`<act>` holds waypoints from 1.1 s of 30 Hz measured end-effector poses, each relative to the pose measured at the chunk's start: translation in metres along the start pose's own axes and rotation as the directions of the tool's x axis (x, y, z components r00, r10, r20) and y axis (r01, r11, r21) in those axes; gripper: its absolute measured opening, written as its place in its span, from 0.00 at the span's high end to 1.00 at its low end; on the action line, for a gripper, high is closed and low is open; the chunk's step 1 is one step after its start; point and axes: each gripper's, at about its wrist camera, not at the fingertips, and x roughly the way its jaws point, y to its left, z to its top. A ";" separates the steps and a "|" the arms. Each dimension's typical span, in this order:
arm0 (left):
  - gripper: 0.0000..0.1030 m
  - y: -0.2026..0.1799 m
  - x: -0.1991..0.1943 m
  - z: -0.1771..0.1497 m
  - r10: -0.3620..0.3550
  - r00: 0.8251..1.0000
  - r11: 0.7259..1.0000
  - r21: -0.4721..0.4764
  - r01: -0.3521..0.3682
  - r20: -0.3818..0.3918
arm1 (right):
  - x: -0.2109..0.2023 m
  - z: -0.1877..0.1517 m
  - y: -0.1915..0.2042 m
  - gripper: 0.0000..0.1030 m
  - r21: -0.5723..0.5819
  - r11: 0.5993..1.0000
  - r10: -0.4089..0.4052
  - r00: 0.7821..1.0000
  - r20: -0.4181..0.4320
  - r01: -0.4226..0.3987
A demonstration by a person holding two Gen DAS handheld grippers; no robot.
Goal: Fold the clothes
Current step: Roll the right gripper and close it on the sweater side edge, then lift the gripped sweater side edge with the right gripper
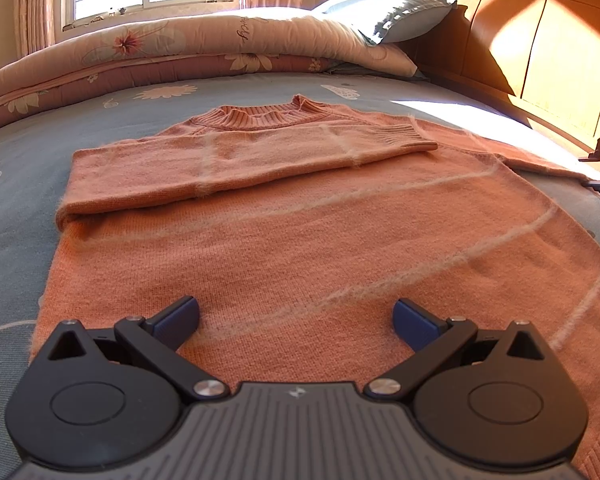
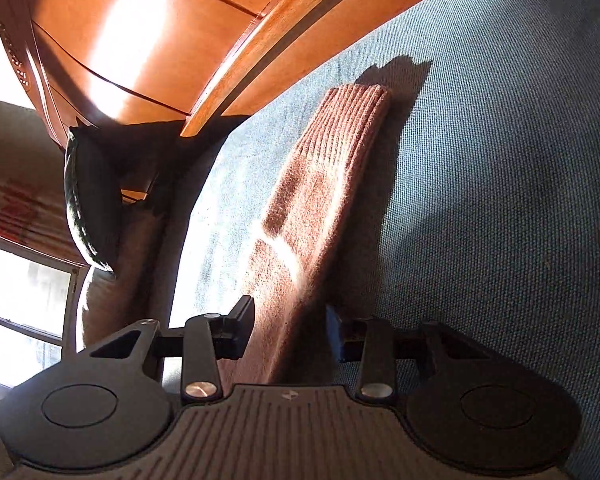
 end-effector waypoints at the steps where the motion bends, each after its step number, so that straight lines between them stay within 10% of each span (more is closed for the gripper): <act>1: 0.01 0.000 0.000 0.000 0.000 1.000 1.000 0.000 0.000 0.000 | 0.003 0.001 0.001 0.61 -0.007 1.000 0.000 1.000 0.005 0.000; 20: 0.01 0.001 0.000 0.000 -0.002 1.000 1.000 -0.002 0.002 0.002 | 0.011 0.009 -0.020 0.70 -0.001 0.983 0.180 0.972 0.153 -0.182; 33: 0.01 0.001 0.000 0.000 -0.005 1.000 1.000 -0.005 0.005 0.002 | 0.019 0.023 0.027 0.91 -0.207 0.978 0.001 0.996 0.090 0.018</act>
